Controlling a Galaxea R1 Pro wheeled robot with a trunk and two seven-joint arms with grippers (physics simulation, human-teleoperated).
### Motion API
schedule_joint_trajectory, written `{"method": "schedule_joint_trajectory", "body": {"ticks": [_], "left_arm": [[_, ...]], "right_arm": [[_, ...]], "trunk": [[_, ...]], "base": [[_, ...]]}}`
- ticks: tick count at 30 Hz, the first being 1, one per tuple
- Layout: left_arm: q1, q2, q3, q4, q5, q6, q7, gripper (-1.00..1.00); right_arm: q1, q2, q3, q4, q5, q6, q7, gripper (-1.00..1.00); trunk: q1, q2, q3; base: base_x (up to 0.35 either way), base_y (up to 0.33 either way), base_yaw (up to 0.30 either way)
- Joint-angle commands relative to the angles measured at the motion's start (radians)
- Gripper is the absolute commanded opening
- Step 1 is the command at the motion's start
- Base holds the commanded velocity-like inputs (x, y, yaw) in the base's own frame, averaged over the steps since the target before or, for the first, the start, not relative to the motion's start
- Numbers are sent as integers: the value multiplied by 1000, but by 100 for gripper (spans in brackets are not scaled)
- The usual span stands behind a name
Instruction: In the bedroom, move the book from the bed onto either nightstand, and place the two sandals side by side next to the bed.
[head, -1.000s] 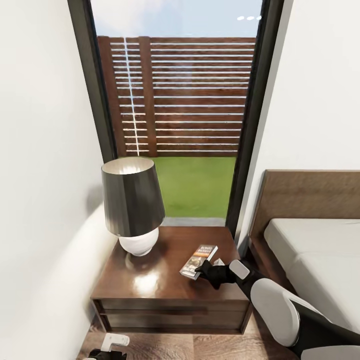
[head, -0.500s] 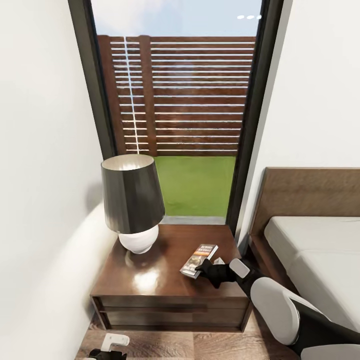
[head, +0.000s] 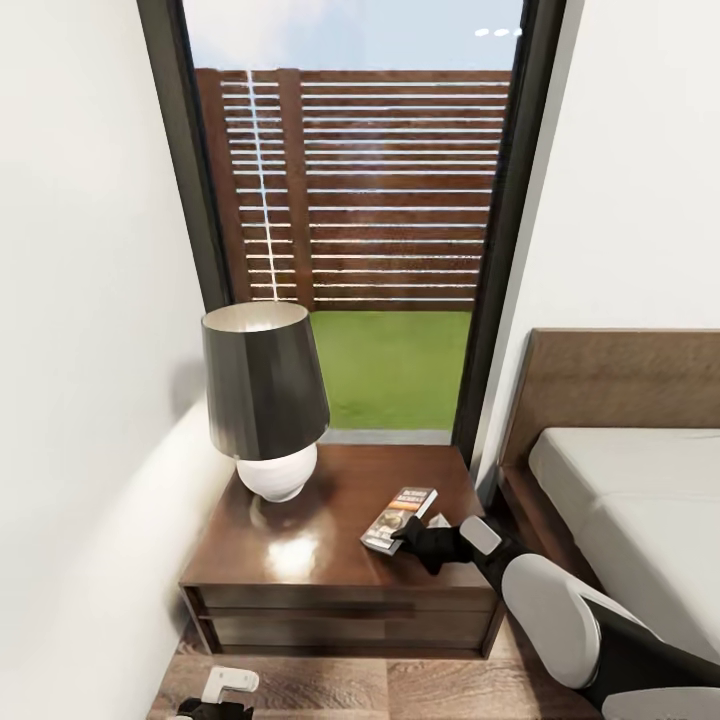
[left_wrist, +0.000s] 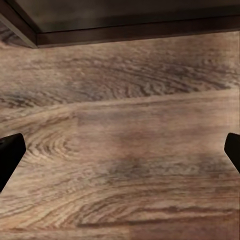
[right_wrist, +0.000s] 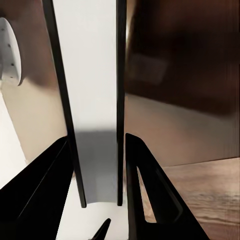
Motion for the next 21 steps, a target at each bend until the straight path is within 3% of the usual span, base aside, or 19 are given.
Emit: {"method": "schedule_joint_trajectory", "body": {"ticks": [1, 5, 21], "left_arm": [[0, 1, -8, -3, 10, 6, 5, 100], [0, 1, -8, -3, 10, 6, 5, 100], [0, 1, -10, -3, 10, 6, 5, 100]], "right_arm": [[0, 0, 5, -2, 11, 4, 1, -100], [0, -1, 5, -2, 10, 4, 0, -100], [-13, -3, 4, 0, 10, 4, 0, -100]], "trunk": [[4, -8, -4], [19, -36, -17], [19, -36, -17]], "base": [[0, 0, 0], [0, 0, 0], [0, 0, 0]]}}
